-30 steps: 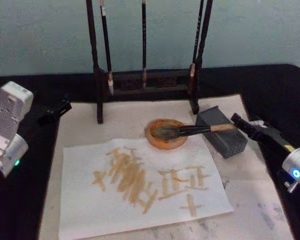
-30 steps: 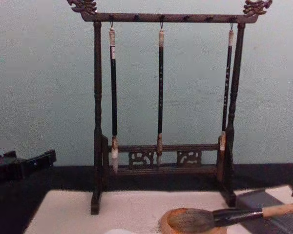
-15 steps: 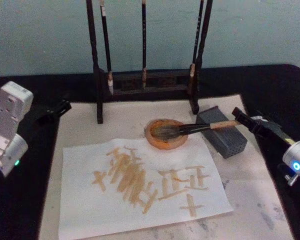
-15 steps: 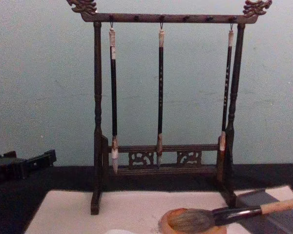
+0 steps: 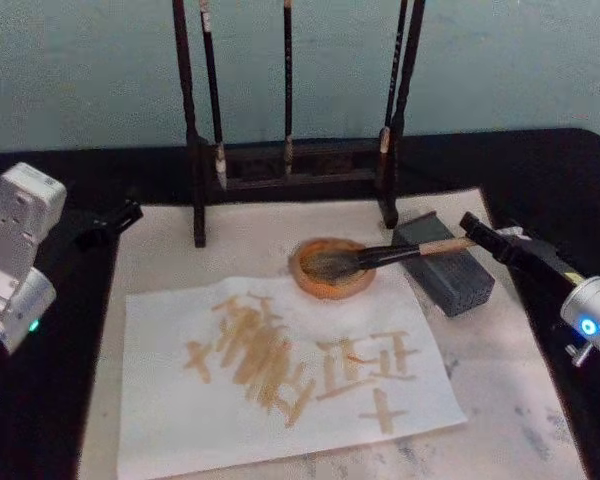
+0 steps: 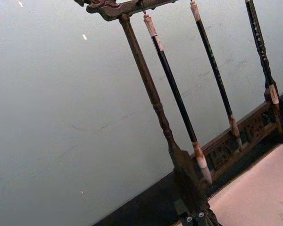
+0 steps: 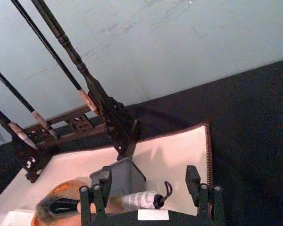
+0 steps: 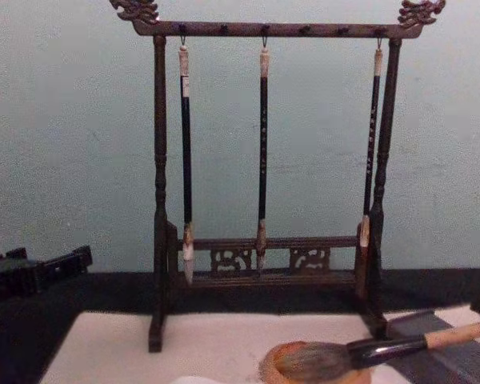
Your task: Pick up the brush from the inkstone, write on the paper, then place the brush back to its original position.
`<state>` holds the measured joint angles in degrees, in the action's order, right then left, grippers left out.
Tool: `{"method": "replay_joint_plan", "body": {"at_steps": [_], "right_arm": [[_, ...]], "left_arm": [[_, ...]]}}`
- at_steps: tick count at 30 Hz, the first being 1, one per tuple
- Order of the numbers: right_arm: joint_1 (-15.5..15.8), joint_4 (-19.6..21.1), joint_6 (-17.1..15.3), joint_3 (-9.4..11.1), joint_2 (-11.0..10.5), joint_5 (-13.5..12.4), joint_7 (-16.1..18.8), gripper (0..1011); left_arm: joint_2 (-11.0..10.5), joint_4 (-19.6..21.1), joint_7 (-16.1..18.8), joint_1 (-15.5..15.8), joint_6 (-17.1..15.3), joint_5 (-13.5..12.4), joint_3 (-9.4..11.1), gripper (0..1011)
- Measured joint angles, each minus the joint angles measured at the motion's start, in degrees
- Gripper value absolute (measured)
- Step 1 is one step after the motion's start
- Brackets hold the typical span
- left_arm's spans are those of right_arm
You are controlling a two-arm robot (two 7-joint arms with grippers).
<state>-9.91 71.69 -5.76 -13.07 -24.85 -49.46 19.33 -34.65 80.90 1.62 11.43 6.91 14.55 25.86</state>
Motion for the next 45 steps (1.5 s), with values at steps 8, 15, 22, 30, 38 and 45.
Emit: {"method": "replay_joint_plan", "body": {"at_steps": [8, 15, 22, 30, 38, 45], "right_arm": [[-1.62, -1.67, -0.37, -0.77, 0.48, 0.73, 0.24, 1008], [-2.53, -2.40, -0.54, -1.15, 0.85, 1.24, 0.44, 1008], [-2.45, -2.00, -0.58, -1.20, 0.84, 1.49, 0.57, 1008], [-0.46, 0.75, -0.67, -0.80, 0.35, 1.43, 0.12, 1008], [0.72, 1.86, -0.66, -0.43, 0.12, 0.93, -0.21, 1008], [1.28, 2.27, -0.63, -0.23, -0.01, 0.49, -0.47, 1008]], "left_arm": [[0.00, 0.00, 0.00, 0.00, 0.00, 0.00, 0.00, 1002], [0.00, 0.00, 0.00, 0.00, 0.00, 0.00, 0.00, 1002], [0.00, 0.00, 0.00, 0.00, 0.00, 0.00, 0.00, 1002], [0.00, 0.00, 0.00, 0.00, 0.00, 0.00, 0.00, 1000], [0.00, 0.00, 0.00, 0.00, 0.00, 0.00, 0.00, 1002], [0.00, 0.00, 0.00, 0.00, 0.00, 0.00, 0.00, 1002]]}}
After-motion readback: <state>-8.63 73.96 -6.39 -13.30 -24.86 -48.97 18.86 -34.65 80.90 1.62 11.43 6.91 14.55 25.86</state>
